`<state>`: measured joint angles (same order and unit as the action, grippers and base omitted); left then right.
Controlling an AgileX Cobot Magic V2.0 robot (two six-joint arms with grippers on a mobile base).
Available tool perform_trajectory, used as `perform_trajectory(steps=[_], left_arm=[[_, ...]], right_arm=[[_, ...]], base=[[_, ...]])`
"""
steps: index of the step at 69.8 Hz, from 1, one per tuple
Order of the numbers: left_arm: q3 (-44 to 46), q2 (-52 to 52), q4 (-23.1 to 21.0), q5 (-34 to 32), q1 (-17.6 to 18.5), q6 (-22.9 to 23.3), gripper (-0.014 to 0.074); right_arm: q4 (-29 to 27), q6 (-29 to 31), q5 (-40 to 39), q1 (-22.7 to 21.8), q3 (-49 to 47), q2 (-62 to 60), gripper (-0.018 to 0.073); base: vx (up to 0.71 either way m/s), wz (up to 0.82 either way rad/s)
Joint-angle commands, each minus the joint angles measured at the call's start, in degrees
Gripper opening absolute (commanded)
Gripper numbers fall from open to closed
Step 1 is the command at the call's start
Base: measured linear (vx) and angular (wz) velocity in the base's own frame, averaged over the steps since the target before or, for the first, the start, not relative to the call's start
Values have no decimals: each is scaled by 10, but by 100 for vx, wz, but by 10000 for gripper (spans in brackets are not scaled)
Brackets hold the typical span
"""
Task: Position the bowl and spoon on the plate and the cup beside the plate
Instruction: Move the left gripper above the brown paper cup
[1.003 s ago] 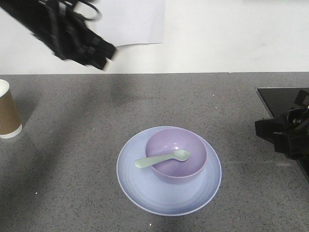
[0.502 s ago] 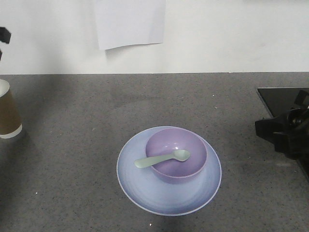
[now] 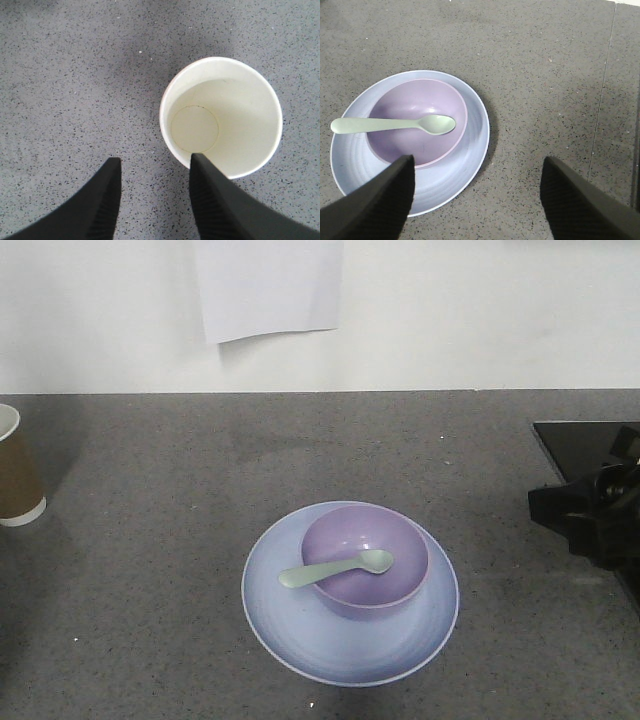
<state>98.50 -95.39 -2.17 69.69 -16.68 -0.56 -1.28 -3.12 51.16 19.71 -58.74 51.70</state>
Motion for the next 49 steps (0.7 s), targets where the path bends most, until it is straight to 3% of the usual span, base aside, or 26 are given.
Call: perform_trajectory(steps=[1, 49], left_arm=[[14, 12, -9, -29, 0, 6, 318], [14, -71, -26, -79, 0, 6, 317]], right_arm=[[1, 1, -39, -2, -15, -5, 506], [1, 1, -39, -2, -15, -5, 506]], base=[[0, 0], [0, 0]])
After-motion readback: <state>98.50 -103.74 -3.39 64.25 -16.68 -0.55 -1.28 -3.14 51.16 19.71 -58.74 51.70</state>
